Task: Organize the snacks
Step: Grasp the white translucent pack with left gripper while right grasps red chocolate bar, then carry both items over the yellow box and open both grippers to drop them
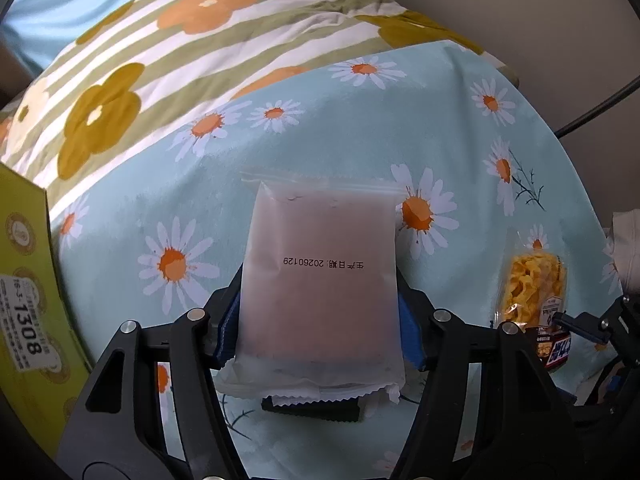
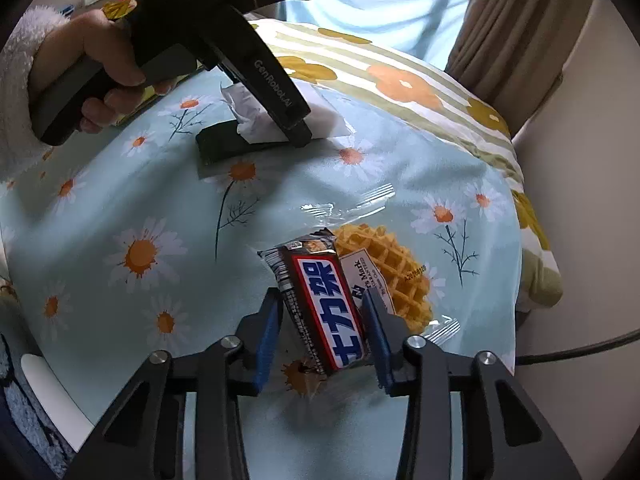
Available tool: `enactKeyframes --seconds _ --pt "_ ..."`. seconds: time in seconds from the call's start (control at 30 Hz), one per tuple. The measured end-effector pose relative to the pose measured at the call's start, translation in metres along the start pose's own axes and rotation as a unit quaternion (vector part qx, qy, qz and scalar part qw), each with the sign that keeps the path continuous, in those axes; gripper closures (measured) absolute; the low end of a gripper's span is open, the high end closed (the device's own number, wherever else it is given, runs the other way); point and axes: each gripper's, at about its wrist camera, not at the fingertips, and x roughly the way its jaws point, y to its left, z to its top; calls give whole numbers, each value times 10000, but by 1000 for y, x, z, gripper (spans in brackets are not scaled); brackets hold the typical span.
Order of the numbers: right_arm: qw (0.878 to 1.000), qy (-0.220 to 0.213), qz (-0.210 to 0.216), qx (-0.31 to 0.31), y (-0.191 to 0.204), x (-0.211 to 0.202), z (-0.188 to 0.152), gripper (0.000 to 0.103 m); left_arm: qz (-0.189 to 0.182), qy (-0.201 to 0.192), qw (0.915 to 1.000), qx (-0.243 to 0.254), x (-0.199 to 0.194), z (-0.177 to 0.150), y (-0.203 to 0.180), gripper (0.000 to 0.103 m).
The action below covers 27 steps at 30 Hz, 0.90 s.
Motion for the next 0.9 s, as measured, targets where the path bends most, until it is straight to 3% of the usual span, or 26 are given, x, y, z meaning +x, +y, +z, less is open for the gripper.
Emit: enactKeyframes --seconds 0.07,0.53,0.9 --pt "10000 -1 -10 -99 2 -1 0 73 -23 -3 10000 -34 -2 -3 0 44" --pt "9995 -237 37 183 -2 -17 10 74 -195 -98 9989 -417 -30 -18 3 44" --pt "9979 -620 3 178 -8 -45 38 75 -327 -691 9945 -710 -96 -20 9 44"
